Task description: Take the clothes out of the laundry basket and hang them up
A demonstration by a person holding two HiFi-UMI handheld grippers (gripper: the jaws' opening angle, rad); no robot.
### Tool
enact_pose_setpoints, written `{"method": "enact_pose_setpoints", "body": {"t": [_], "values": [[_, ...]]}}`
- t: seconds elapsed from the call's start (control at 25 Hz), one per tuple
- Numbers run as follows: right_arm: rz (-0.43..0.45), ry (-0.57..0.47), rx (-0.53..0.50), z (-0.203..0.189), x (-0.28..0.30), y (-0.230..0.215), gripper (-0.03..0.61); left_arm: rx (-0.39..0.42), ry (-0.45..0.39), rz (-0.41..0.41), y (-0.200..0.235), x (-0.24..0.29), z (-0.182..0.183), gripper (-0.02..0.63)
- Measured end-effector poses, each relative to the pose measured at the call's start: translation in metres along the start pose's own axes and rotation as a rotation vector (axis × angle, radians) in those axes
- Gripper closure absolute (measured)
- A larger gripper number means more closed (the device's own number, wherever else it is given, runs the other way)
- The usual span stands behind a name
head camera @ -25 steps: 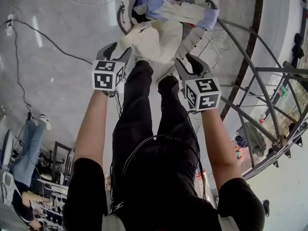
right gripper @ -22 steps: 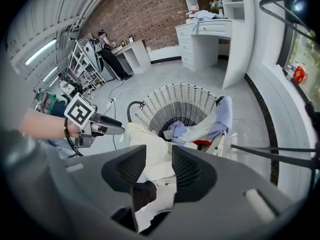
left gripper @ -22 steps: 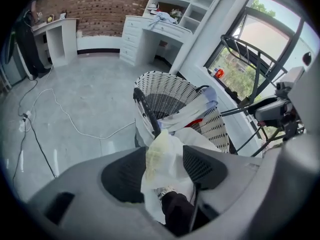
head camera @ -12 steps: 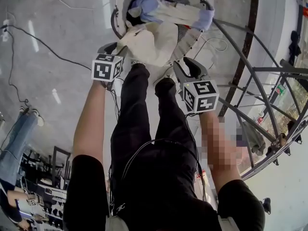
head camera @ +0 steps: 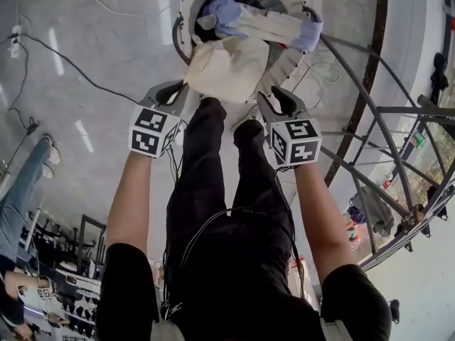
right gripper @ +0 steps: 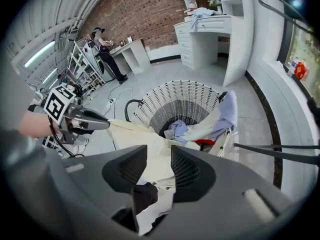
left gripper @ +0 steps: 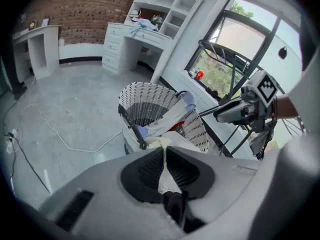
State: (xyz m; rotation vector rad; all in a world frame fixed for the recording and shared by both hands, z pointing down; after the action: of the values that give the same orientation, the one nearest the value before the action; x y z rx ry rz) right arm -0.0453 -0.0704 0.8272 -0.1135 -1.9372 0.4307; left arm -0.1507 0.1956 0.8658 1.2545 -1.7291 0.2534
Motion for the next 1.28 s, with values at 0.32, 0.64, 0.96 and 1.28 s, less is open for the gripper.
{"method": "enact_pose_setpoints", "body": {"t": [0.32, 0.64, 0.96, 1.28], "values": [[0.019, -0.018, -0.029, 0.008, -0.007, 0.001, 0.416, 0.144, -0.116, 0.096, -0.017, -0.064, 0.037, 0.592], [0.036, -0.003, -0.169, 0.022, 0.011, -0.004, 0.41, 0.206, -0.097, 0.154, -0.035, -0.111, 0.048, 0.594], [0.072, 0.022, -0.311, 0.047, 0.05, -0.003, 0.397, 0.172, -0.183, 0.224, -0.041, -0.175, 0.039, 0.595], [0.169, 0.072, -0.498, 0.057, 0.087, 0.024, 0.345, 0.136, -0.261, 0.323, -0.046, -0.243, 0.038, 0.595]]}}
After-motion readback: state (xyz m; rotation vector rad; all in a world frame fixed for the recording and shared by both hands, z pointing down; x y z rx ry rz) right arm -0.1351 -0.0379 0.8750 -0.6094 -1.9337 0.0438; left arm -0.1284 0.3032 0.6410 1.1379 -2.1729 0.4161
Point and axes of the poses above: the fingertips, and each gripper's own axes: x forward along the fingers, y to its left, z out of its top, the point moved 10 cm from there along -x, backward along the fingers, and after that the axes turned 9 degrees about x, right-handed, at the moved point
